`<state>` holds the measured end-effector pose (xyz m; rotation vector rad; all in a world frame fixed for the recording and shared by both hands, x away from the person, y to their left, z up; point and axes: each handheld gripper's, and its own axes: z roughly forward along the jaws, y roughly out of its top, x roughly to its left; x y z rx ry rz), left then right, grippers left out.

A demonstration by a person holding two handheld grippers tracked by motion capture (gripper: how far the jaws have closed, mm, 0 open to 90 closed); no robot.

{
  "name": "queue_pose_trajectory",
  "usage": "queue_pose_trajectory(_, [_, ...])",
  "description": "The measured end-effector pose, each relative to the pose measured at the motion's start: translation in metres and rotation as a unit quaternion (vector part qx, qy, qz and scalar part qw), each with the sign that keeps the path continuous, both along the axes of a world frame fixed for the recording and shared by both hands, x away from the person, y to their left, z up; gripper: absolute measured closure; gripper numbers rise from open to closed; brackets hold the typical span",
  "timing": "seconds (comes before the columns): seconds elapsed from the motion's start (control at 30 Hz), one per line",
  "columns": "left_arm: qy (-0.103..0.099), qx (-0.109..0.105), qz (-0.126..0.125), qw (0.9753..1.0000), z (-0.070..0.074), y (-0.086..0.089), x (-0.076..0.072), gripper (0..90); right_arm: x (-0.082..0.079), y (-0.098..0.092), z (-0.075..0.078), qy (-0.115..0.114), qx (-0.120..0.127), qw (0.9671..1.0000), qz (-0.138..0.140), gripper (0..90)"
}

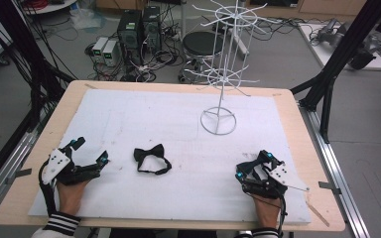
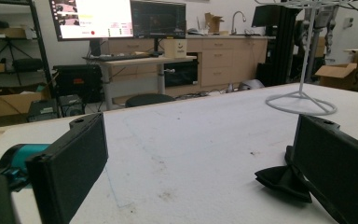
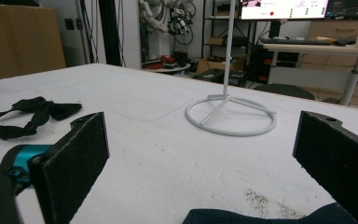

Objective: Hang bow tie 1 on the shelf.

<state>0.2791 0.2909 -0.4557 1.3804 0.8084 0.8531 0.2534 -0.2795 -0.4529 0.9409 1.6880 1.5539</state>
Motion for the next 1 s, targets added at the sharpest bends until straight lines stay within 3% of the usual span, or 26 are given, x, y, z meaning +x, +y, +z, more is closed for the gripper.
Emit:
queue_pose_trajectory(0.37, [0.002,0.002,0.0,1.0,0.0002,0.0004,0.0001,4.2,-0.0001,-0.0003,0.0002,-0.001,0.0,1.0,0.0,2.6])
queue_pose_trajectory(0.57, [0.002,0.001,-0.001,1.0,0.0002,0.0005,0.0001,4.2,0.0014,-0.002,0.0005,0.01,0.011,0.9999,0.003,2.6])
queue_pose_trajectory(1.0, [0.001,-0.004,0.002,1.0,-0.0001,0.0009,-0.0001,4.2,0.0019,-0.0005,0.0066,0.006,0.01,0.9999,0.008,2.6])
